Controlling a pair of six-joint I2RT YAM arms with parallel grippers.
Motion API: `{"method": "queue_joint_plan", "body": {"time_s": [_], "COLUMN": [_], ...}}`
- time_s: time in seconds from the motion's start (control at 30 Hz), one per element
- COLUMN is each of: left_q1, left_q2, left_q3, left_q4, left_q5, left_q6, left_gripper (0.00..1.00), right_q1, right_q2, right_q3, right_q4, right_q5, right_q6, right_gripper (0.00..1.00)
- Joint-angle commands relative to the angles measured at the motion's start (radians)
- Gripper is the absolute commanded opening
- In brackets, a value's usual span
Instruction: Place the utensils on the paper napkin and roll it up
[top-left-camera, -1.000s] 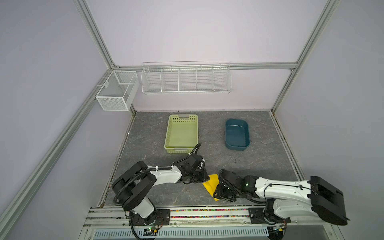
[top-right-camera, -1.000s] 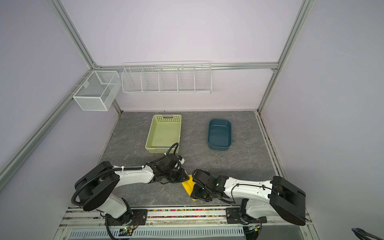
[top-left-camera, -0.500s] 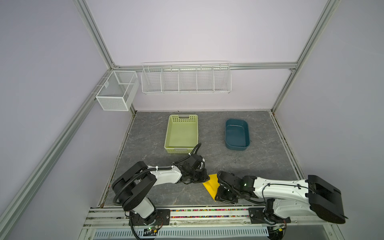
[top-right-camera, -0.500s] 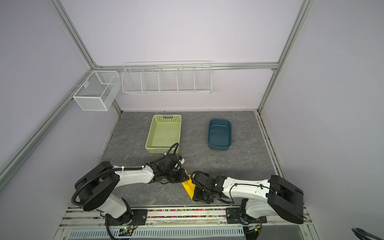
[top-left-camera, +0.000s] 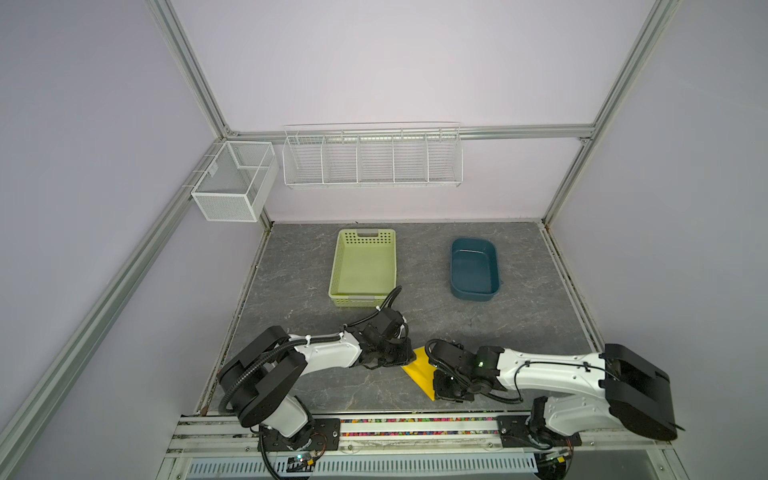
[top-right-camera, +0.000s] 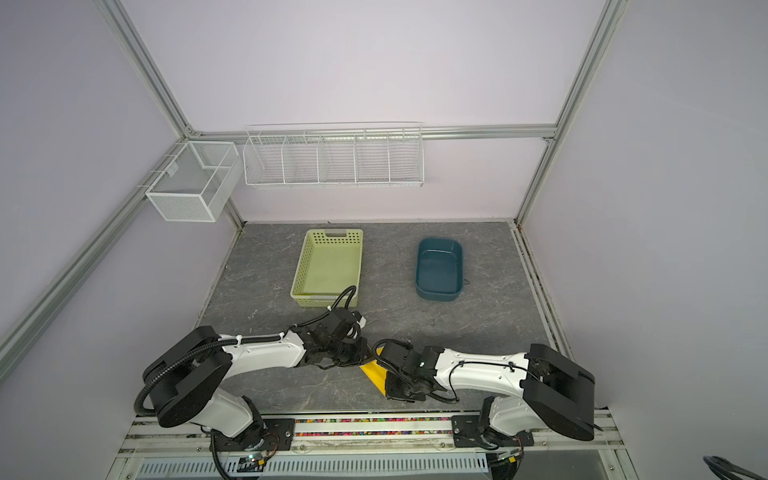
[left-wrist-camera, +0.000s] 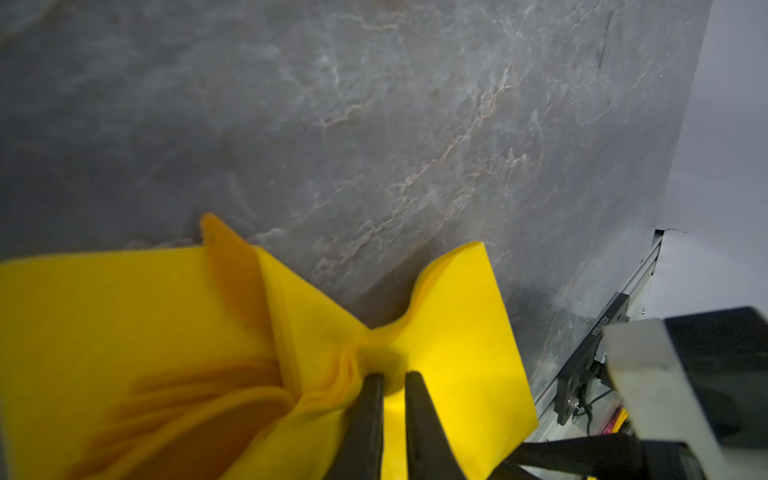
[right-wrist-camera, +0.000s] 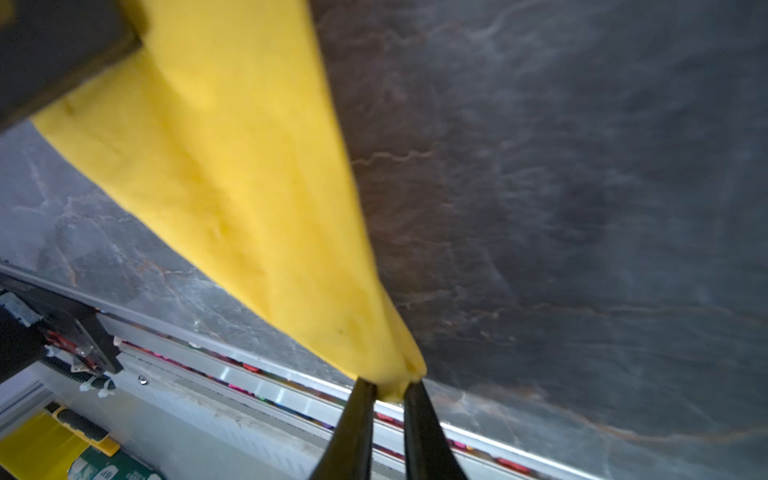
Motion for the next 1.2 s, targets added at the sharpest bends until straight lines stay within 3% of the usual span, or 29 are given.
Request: {"method": "queue_joint_plan", "body": {"time_s": [0.0, 0.17, 0.3, 0.57, 0.8, 1.17], "left_q1": [0.002, 0.002, 0.001, -0.067, -0.071, -0.072], "left_q2": [-0.075, -0.149, -0.167, -0.059, 0.023, 0.034], "left_q3": [0.036, 0.092, 0.108, 0.109, 0.068, -0.039], "left_q4": [-0.114, -0.219, -0.229, -0.195, -0.138, -0.059], "left_q5": [-0.073, -0.112, -0.070, -0.030, -0.022, -0.058], "left_q6": [0.012, 0.042, 0.050, 0.037, 0.025, 0.018], "left_gripper": [0.17, 0.20, 0.21, 0.18, 0.18, 0.16], "right_q1": [0.004, 0.004, 0.007, 0.016, 0.022, 0.003], "right_q2": [0.024, 0.068, 0.087, 0.091, 0.093, -0.038], "right_q3": [0.045, 0.083, 0.095, 0.078, 0.081, 0.101], "right_q4": [-0.128, -0.164, -0.170, -0.133, -0.138, -0.168], "right_q5": [0.079, 0.114, 0.137, 0.137, 0.145, 0.135], "right_q6": [-0.091, -0.234, -0.302, -0.331, -0.322, -0.209], "right_gripper": [0.14, 0.09, 0.08, 0.07, 0.07, 0.28]}}
